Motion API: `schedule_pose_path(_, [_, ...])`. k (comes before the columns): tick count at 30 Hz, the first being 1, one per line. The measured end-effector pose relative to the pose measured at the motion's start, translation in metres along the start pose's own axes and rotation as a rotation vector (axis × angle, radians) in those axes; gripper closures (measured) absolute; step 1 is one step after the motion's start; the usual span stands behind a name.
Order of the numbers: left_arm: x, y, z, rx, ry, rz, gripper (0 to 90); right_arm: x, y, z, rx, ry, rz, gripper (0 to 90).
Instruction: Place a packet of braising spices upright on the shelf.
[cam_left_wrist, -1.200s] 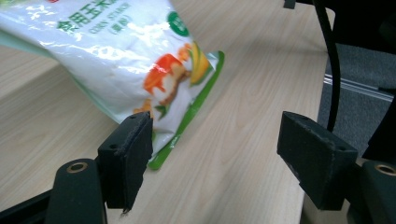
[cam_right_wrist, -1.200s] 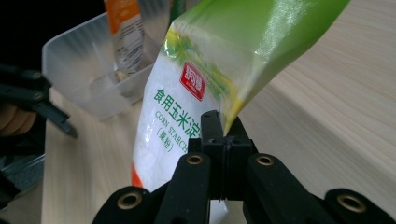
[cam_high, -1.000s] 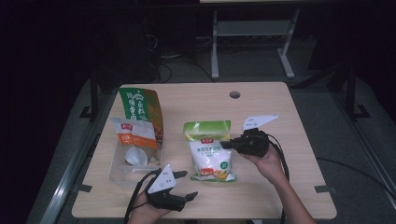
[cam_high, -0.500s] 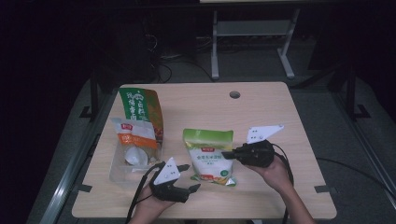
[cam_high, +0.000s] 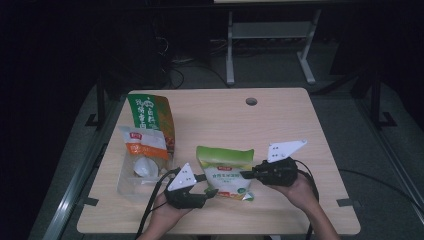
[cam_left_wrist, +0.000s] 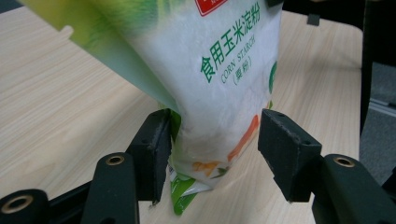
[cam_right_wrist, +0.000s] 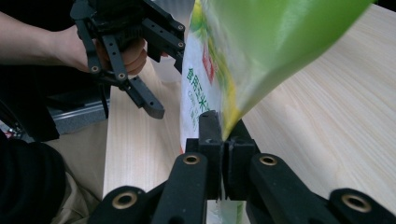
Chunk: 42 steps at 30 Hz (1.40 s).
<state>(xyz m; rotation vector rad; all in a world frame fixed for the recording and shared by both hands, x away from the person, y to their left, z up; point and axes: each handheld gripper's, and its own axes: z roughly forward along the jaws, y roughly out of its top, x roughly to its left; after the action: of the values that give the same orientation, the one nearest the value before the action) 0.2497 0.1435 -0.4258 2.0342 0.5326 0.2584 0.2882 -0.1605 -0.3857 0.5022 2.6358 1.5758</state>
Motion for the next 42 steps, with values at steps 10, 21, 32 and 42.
schedule_pose_path(10, [0.000,-0.002,0.001,-0.014,-0.017,-0.006,43.8,0.001,0.002,0.019,0.055,-0.023,0.030,73.5])
schedule_pose_path(21, [-0.002,-0.004,-0.002,0.002,-0.008,-0.014,39.1,-0.002,0.008,0.028,0.067,-0.028,0.085,87.1])
schedule_pose_path(32, [-0.015,-0.006,-0.016,0.003,-0.015,0.013,35.3,-0.006,0.020,0.020,0.043,-0.060,0.133,87.9])
schedule_pose_path(42, [-0.026,-0.014,-0.022,0.025,-0.023,0.028,33.6,-0.006,0.045,0.023,0.036,-0.059,0.115,88.0])
